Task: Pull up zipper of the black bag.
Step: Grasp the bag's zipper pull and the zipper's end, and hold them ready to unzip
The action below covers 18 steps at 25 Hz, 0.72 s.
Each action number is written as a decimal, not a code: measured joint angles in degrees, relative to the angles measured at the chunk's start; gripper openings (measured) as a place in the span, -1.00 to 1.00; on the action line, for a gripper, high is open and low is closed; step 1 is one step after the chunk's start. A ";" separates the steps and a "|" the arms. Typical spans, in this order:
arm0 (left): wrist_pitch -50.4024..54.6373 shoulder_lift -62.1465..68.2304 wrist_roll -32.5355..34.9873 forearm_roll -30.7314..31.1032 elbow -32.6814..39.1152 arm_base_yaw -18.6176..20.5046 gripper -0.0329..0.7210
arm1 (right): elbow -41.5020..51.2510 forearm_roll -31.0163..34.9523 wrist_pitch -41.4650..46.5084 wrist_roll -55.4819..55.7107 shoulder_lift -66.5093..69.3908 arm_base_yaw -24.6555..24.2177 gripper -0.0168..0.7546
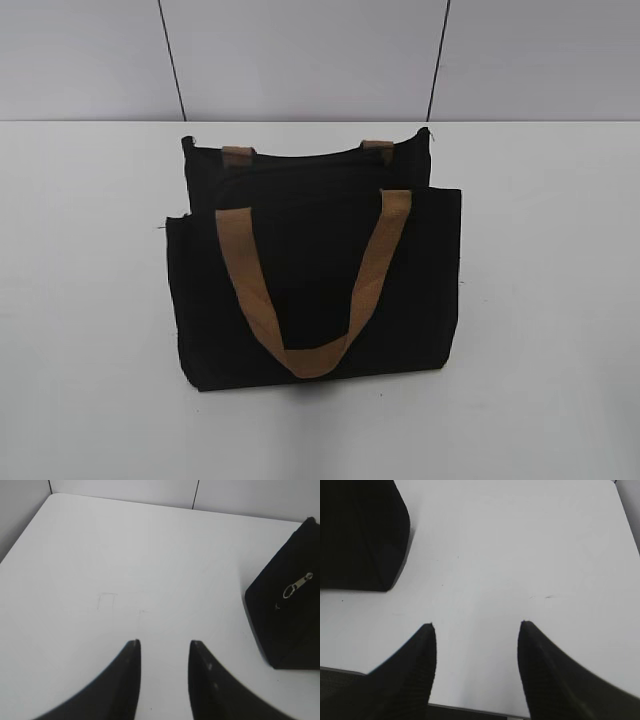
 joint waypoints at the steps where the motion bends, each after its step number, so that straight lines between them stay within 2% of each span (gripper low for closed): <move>1: 0.00 0.00 0.00 0.00 0.00 0.00 -0.26 | 0.00 0.00 0.00 0.00 0.00 0.00 0.11; 18: 0.00 0.00 0.00 0.00 0.00 0.00 -0.26 | 0.00 0.00 0.00 0.00 0.00 0.00 0.11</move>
